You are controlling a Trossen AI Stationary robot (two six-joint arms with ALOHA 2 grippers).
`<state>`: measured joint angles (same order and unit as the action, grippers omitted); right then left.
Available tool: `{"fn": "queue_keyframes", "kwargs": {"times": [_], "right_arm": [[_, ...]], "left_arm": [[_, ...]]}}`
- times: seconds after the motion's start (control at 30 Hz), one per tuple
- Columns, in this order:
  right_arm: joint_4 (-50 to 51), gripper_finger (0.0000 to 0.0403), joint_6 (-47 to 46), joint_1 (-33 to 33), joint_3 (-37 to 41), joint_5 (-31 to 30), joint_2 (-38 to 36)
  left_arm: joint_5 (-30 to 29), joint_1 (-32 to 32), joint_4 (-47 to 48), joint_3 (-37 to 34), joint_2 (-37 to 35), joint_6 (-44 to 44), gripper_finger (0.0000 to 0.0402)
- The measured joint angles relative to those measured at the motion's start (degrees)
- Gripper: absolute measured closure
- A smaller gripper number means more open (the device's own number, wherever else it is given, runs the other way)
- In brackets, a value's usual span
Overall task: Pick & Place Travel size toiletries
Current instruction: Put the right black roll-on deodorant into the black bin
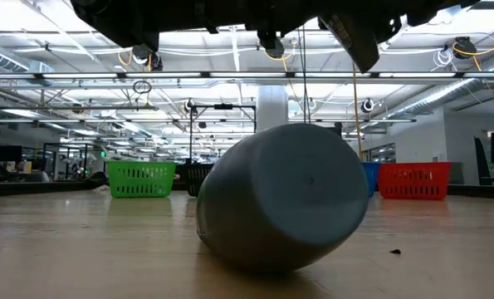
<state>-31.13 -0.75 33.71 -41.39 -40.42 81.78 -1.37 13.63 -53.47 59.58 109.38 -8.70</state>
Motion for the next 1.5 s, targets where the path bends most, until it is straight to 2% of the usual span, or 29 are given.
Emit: {"fn": "queue_keyframes", "kwargs": {"times": [0.1,0.23,0.37,0.47,0.53,0.57,0.67,0.8,0.93,1.03,1.13,1.23,1.5], "right_arm": [[2.1,0.0154,-0.2,0.0,-0.1,0.1,-0.1],[8.6,0.0137,-3.0,-0.1,-0.1,-0.5,-0.1],[14.8,0.013,-10.4,0.1,0.0,0.7,0.0],[15.6,0.013,-14.8,0.3,0.0,0.6,0.0],[15.8,0.0133,-15.4,0.7,0.0,0.2,0.0],[15.7,0.0134,-15.4,0.9,0.0,0.3,0.0],[15.5,0.014,-15.5,1.3,0.0,0.4,0.0],[15.1,0.0144,-15.5,1.4,0.0,0.2,0.0],[15.1,0.0144,-15.5,1.4,0.0,0.2,0.0],[15.1,0.0146,-15.5,1.4,0.0,0.2,0.0],[15.1,0.0147,-15.2,1.4,0.0,0.2,0.0],[15.2,0.0147,-15.0,1.4,0.0,0.2,0.0],[15.1,0.0147,-15.1,1.4,0.0,0.2,0.0]], "left_arm": [[-1.0,0.0,3.7,0.0,-1.8,-0.3,0.0222],[-7.5,0.7,14.6,0.0,-6.7,-1.3,0.0222],[-20.1,1.4,24.8,0.0,-12.0,-2.2,0.0222],[-32.6,1.9,30.9,-0.9,-14.5,-2.1,0.0222],[-37.1,1.5,32.5,-2.4,-15.3,-1.2,0.0222],[-37.3,0.9,32.3,-3.7,-15.7,-0.5,0.0222],[-35.9,-3.1,28.0,-8.8,-16.4,3.0,0.0222],[-28.9,-11.3,23.0,-14.3,-16.2,9.6,0.0222],[-22.1,-19.2,26.1,-13.9,-16.4,16.7,0.0222],[-15.6,-23.0,32.8,-12.7,-16.4,23.9,0.0222],[-11.8,-24.7,39.1,-11.6,-16.4,30.5,0.0222],[-10.2,-25.0,42.5,-11.4,-16.4,32.0,0.0222],[-10.1,-24.4,42.9,-11.4,-16.3,35.9,0.0222]]}}
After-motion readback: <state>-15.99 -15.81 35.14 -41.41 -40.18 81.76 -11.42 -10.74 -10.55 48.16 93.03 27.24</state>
